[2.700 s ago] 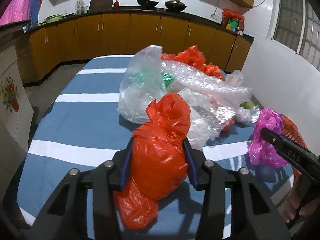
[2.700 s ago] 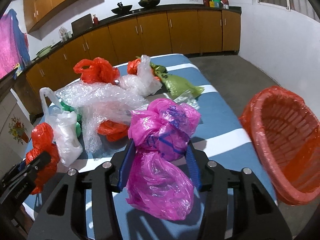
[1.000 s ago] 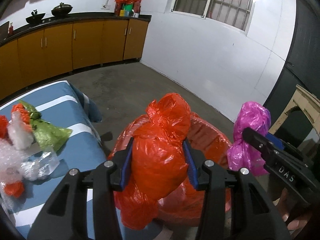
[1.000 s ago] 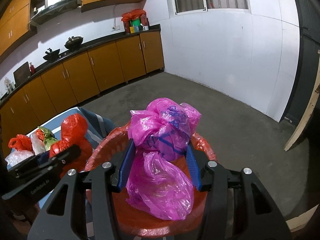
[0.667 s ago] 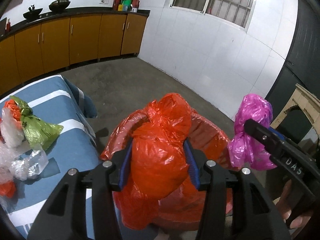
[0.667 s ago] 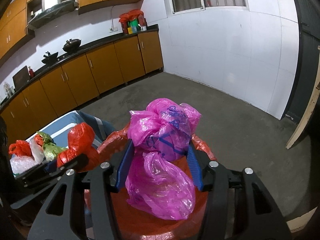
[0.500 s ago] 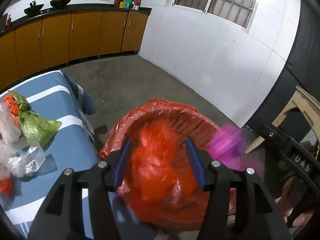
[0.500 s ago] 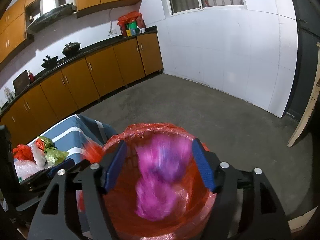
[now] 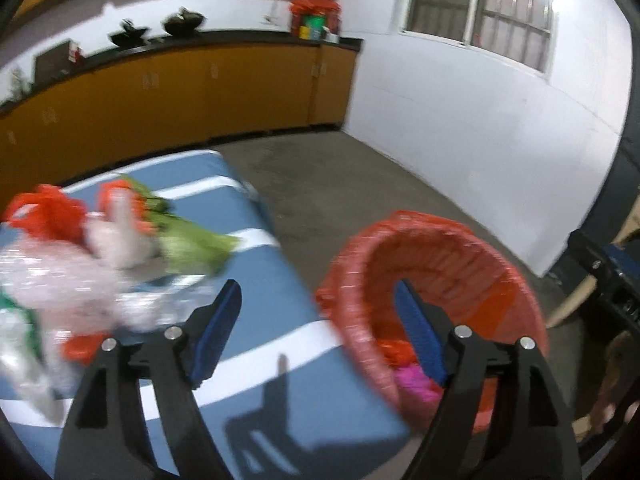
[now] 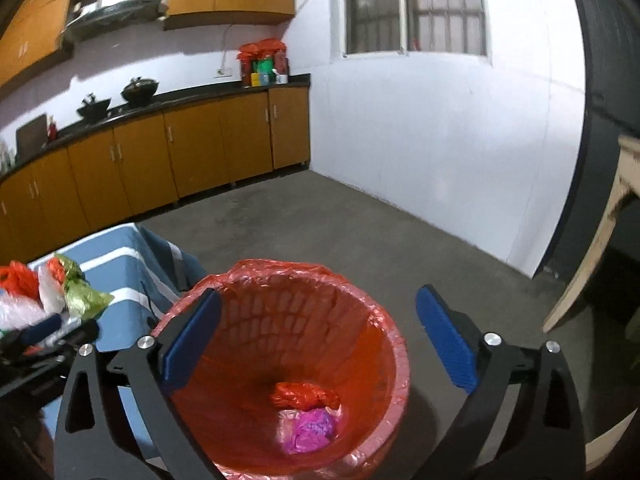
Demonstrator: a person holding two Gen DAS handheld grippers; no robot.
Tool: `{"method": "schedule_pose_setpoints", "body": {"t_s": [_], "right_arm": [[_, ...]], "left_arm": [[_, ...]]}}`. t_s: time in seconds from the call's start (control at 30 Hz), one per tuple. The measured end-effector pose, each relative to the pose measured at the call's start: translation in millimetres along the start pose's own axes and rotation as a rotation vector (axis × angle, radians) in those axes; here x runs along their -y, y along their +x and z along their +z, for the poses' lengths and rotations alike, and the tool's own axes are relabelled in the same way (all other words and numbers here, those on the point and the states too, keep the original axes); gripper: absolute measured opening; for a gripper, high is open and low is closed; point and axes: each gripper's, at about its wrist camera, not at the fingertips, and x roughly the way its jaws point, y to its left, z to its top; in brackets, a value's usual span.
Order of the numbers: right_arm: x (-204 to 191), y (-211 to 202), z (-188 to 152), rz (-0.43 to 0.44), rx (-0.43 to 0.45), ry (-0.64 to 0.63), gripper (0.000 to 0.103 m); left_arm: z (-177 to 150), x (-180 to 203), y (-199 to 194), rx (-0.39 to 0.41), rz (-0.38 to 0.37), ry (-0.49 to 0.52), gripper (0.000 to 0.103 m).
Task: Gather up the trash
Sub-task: 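Grasp the clear plastic bag with the left tool while the right tool reaches the bubble wrap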
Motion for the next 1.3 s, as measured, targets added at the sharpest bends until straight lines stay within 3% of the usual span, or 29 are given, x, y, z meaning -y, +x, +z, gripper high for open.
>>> {"method": "schedule_pose_setpoints", "body": {"t_s": [0.17, 0.5, 0.63, 0.77, 1.07, 1.17, 1.23, 1.3], "right_arm": [[-33.6, -4.5, -1.3, 0.092, 0.008, -0.058, 0.1], [-131.7, -19.3, -13.4, 0.355, -0.023, -0.173, 0.099], [-167.9, -28.7, -19.8, 0.427, -0.028, -0.216, 0.098], [-186.1, -32.8, -25.4, 0.446, -0.038, -0.235, 0.097], [-194.6, -31.2, -32.5, 0.417, -0.048, -0.263, 0.097], [-193.6, -27.3, -33.6, 0.411, -0.055, -0.259, 0.097], [-193.5, -24.9, -34.8, 0.411, -0.062, -0.257, 0.096], [-194.4, -22.3, -36.7, 0.412, -0.068, -0.258, 0.095]], "left_arm": [[-7.9, -40.6, -27.2, 0.034, 0.118, -0.022, 0.081], [-41.7, -158.6, -101.1, 0.09, 0.336, -0.206, 0.082], [-56.3, -197.8, -116.5, 0.083, 0.376, -0.286, 0.082], [-65.5, -214.3, -115.9, 0.052, 0.376, -0.334, 0.081], [-72.4, -229.5, -66.6, -0.078, 0.38, -0.411, 0.065], [-75.6, -239.7, -61.4, -0.089, 0.36, -0.444, 0.048], [-77.9, -247.2, -60.9, -0.095, 0.347, -0.457, 0.03], [-80.8, -253.9, -63.3, -0.093, 0.333, -0.464, 0.024]]}}
